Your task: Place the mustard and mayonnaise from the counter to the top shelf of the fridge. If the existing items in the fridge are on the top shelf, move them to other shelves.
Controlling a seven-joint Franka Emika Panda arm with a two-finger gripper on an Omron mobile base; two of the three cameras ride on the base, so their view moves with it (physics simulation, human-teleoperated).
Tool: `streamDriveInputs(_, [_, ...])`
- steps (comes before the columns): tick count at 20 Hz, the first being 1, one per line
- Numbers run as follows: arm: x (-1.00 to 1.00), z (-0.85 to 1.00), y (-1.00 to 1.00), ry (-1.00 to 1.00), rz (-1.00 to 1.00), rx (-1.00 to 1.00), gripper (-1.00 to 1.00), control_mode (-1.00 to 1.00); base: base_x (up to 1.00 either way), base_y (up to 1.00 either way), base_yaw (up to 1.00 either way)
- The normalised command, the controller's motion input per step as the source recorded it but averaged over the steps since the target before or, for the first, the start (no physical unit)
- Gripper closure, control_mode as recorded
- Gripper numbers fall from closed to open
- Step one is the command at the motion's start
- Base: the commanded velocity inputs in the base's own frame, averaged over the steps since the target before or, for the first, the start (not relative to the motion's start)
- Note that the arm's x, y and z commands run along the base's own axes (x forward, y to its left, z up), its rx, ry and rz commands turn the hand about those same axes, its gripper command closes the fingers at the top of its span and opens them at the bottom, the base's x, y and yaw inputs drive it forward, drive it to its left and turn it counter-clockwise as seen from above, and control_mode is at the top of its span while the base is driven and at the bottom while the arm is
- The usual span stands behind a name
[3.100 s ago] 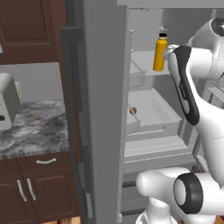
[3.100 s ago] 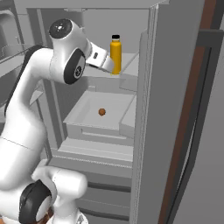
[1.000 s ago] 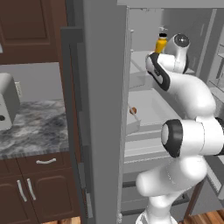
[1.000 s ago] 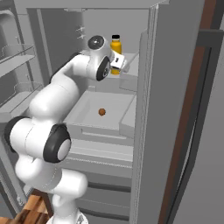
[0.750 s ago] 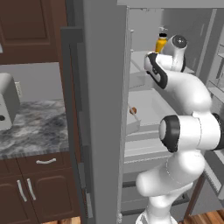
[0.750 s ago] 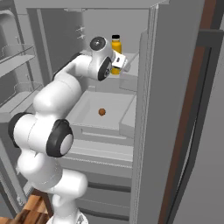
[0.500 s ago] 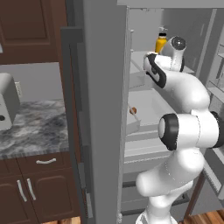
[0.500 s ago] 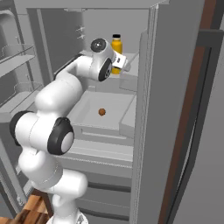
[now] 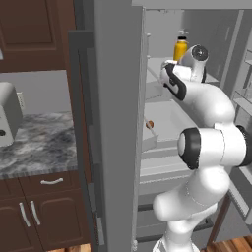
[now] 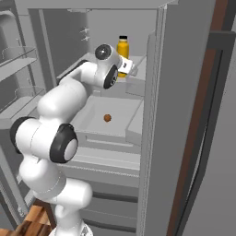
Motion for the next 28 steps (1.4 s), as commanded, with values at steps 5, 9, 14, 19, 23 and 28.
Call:
streamDriveInputs(5, [-0.78, 0.13, 0.01, -0.22, 0.08, 0.0, 1.0, -1.0, 0.0, 0.0, 0.0])
streamDriveInputs(9, [-1.0, 0.5, 0.15, -0.44, 0.18, 0.0, 1.0, -1.0, 0.0, 0.0, 0.0])
streamDriveInputs(14, [-1.0, 0.46, 0.21, -0.25, 0.21, 0.0, 1.0, -1.0, 0.0, 0.0, 0.0])
streamDriveInputs(19, [-1.0, 0.25, 0.03, -0.02, 0.18, 0.0, 1.0, -1.0, 0.0, 0.0, 0.0])
streamDriveInputs(23, [-1.0, 0.0, 0.0, 0.0, 0.19, -0.01, 1.0, -1.0, 0.0, 0.0, 0.0])
streamDriveInputs(28, [-1.0, -0.27, 0.15, 0.05, 0.21, -0.13, 1.0, -1.0, 0.0, 0.0, 0.0])
